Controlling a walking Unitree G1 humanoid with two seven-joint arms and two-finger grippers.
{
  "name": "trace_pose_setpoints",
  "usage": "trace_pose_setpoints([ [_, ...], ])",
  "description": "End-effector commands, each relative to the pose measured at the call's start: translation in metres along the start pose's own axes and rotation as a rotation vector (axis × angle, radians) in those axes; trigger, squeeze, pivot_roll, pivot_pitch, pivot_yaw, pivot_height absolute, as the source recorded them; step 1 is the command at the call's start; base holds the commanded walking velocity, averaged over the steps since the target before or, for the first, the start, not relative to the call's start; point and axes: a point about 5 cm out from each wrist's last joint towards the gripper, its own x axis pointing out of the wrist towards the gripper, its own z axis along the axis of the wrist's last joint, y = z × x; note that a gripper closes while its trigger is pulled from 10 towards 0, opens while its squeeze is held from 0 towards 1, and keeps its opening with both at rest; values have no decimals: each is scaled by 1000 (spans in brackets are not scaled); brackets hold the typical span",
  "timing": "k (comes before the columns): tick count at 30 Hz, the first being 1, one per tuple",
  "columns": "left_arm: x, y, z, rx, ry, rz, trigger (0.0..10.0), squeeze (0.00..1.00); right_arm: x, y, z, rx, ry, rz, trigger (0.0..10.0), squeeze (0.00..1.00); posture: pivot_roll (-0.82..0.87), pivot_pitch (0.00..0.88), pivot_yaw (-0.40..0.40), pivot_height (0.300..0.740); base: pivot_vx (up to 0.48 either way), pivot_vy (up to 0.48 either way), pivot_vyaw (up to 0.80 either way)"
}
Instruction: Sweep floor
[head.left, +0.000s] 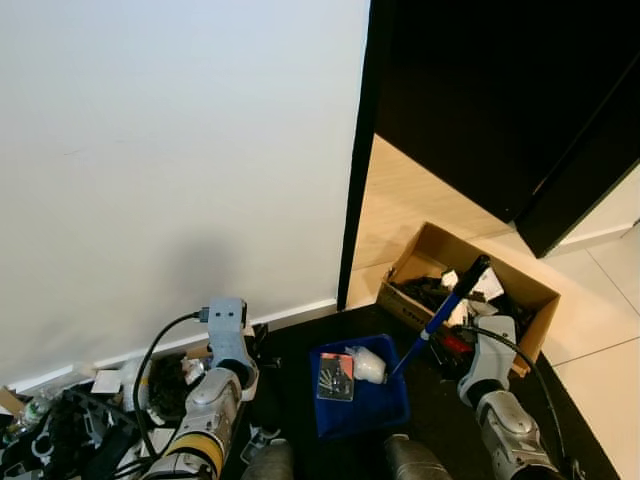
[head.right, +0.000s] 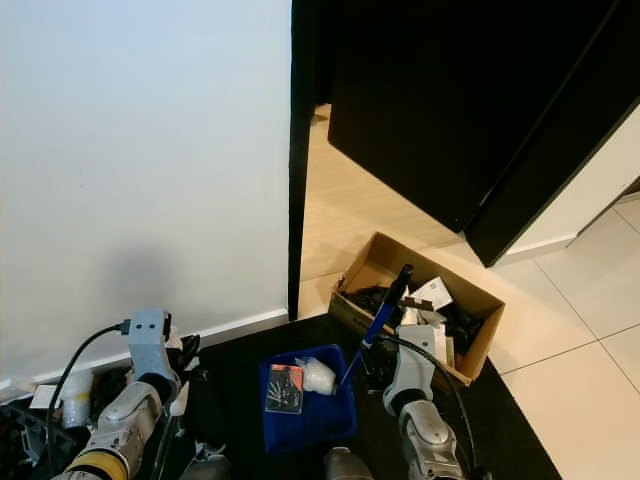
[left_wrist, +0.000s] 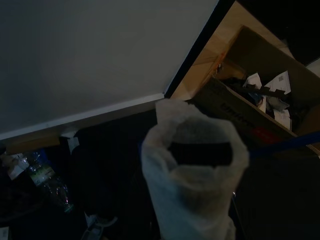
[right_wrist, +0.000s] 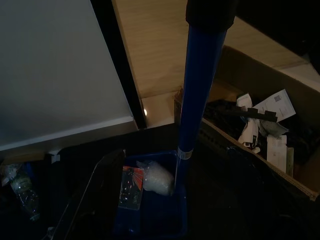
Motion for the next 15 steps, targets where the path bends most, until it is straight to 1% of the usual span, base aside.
trace_pose_setpoints([
  [1,-5,0,-12,-21,34,9,10000,0,-4,-3,-6,11,25,-12,10000,0,27,171,-14,740,0,0,0],
  [15,-5,0,-12,-21,34,9,10000,0,-4,-3,-7,12,29,-13,10000,0,27,172,-14,740,0,0,0],
])
